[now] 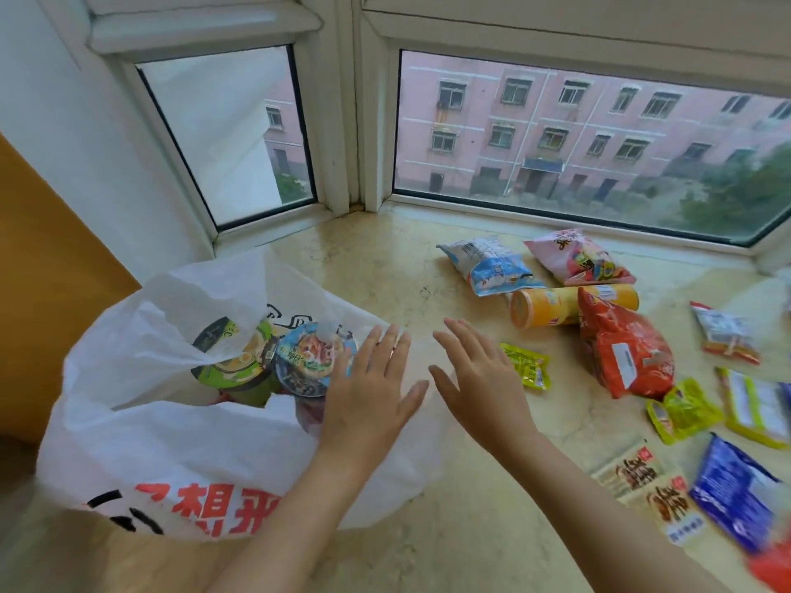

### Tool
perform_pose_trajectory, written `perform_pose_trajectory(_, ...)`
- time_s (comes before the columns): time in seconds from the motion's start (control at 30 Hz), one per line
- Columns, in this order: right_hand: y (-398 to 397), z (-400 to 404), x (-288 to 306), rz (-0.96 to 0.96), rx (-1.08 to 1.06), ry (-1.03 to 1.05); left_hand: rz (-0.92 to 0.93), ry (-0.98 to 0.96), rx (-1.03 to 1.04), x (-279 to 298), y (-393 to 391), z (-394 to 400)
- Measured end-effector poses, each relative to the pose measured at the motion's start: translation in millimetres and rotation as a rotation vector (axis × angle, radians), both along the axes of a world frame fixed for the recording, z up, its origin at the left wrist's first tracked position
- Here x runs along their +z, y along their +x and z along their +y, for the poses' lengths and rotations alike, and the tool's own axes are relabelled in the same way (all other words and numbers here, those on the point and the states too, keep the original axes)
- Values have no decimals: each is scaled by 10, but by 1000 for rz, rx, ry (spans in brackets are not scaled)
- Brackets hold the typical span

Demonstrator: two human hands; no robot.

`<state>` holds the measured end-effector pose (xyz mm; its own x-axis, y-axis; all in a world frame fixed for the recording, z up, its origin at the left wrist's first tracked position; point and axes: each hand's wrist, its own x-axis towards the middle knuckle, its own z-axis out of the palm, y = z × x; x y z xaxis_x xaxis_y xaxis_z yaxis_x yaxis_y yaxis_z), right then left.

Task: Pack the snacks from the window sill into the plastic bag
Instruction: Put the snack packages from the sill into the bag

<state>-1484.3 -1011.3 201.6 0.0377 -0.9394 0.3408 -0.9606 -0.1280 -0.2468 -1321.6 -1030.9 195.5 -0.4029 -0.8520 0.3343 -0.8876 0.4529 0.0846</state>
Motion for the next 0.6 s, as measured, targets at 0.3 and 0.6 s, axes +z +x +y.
perform_pose_trajectory(0.3,-1176,536,-289,67,-138,112,-19,13,-231,-140,-1254,97)
perform_pose_trajectory(0.6,-1884,982,-708,145,-140,231,-209,109,-380,-726,-2019,-105)
